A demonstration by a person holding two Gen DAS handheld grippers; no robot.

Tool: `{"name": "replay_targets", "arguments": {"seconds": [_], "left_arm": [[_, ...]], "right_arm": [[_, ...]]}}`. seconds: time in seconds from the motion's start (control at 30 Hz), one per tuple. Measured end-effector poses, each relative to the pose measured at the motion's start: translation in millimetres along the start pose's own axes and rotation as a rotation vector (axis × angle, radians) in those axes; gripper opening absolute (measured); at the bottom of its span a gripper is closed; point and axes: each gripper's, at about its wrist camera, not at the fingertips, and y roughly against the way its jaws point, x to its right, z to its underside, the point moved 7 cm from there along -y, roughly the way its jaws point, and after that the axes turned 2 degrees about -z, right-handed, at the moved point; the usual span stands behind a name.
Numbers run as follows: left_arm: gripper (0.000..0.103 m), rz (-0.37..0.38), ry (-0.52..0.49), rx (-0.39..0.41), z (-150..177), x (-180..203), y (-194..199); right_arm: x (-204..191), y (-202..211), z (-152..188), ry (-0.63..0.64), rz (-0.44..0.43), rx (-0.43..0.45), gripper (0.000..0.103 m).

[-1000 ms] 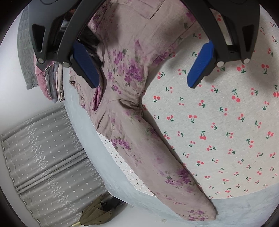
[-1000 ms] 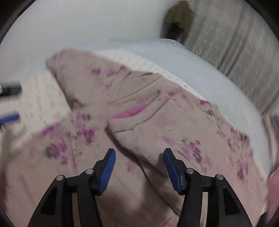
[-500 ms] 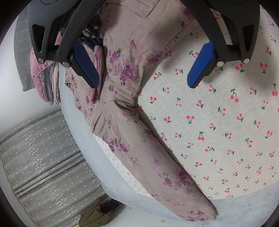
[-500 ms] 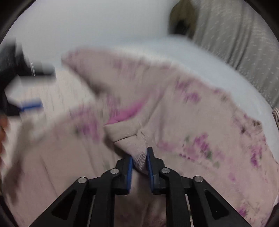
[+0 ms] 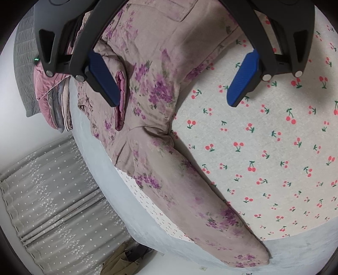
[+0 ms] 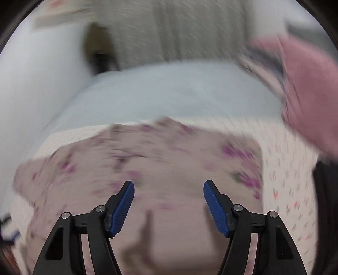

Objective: Fold large clothes

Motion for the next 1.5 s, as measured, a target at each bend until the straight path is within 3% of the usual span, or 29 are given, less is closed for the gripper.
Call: {"name": "replay_targets", "arguments": {"seconds": [0.1, 0.13, 0.2, 0.27, 0.33, 0.37, 0.5, 0.6, 0.73, 0.83, 0.93, 1.0, 1.07, 1.17, 1.27, 1.33, 1.4, 1.43, 1.47, 1.5], "left_arm": [[0.100, -0.016, -0.024, 0.007, 0.8, 3.3, -1.0], [0.100, -0.024, -0.029, 0.004, 1.3, 2.8, -2.1], [0.100, -0.033, -0.026, 0.003, 0.8, 0.6, -3.4], [0.100, -0.037, -0.013, 0.006, -1.0, -4.3, -3.4], [0.100, -0.036, 0.001, 0.006, -2.9, -9.8, -1.4], [0.100, -0.031, 0.017, 0.010, -6.1, -15.1, 1.1], [0.100, -0.043, 0.078, 0.036, -21.9, -40.1, 11.9], [0.100, -0.069, 0.132, 0.059, -41.3, -67.4, 21.2], [0.100, -0.164, 0.149, 0.142, -78.1, -100.6, 35.1], [0.100, -0.223, 0.140, 0.178, -108.0, -116.5, 36.8], [0.100, -0.280, 0.053, 0.180, -143.4, -119.5, 28.9], [0.100, -0.309, 0.028, 0.183, -170.8, -125.1, 21.8], [0.100, -0.335, 0.049, 0.185, -194.6, -136.6, 13.5], [0.100, -0.313, 0.146, 0.167, -229.3, -156.4, -8.0], [0.100, -0.298, 0.200, 0.161, -243.1, -163.5, -33.4], [0.100, -0.351, 0.221, 0.159, -247.2, -166.8, -49.0], [0.100, -0.401, 0.197, 0.219, -252.0, -163.7, -53.4], [0.094, -0.412, 0.181, 0.240, -253.3, -161.1, -55.1], [0.072, -0.418, 0.165, 0.259, -253.8, -157.8, -57.7], [0.056, -0.425, 0.159, 0.267, -254.8, -156.9, -59.4]], "right_arm": [[45.3, -48.3, 1.6, -0.103, 0.005, -0.072, 0.055], [48.6, -68.9, 8.9, -0.068, 0.061, -0.104, 0.055], [30.7, -83.3, 10.6, 0.072, 0.199, -0.060, 0.055], [14.4, -88.3, 9.1, 0.125, 0.343, -0.056, 0.055], [2.8, -82.0, 9.4, 0.147, 0.407, -0.060, 0.056], [0.3, -77.2, 9.4, 0.137, 0.399, -0.058, 0.056], [-20.1, 1.1, 23.2, 0.077, 0.181, 0.019, 0.057], [-25.3, 62.9, 60.6, 0.117, 0.101, -0.001, 0.069], [-30.5, 123.7, 124.7, 0.069, -0.010, -0.070, 0.073], [-22.4, 161.7, 160.6, 0.006, -0.088, -0.009, 0.085], [-6.5, 164.4, 179.5, -0.005, -0.032, 0.062, 0.085], [-0.7, 158.1, 185.2, -0.022, -0.020, 0.061, 0.085], [1.7, 152.8, 185.5, -0.022, -0.035, 0.058, 0.085], [2.6, 155.4, 186.8, -0.034, -0.073, 0.083, 0.085], [4.9, 158.0, 189.1, -0.037, -0.092, 0.099, 0.085], [7.9, 158.0, 190.3, -0.029, -0.063, 0.105, 0.085], [10.5, 155.3, 191.6, -0.020, -0.037, 0.110, 0.085], [12.4, 152.5, 192.6, -0.018, -0.027, 0.105, 0.085], [14.2, 149.8, 194.0, -0.019, -0.021, 0.097, 0.085], [16.5, 146.7, 195.6, -0.023, -0.016, 0.085, 0.085]]}}
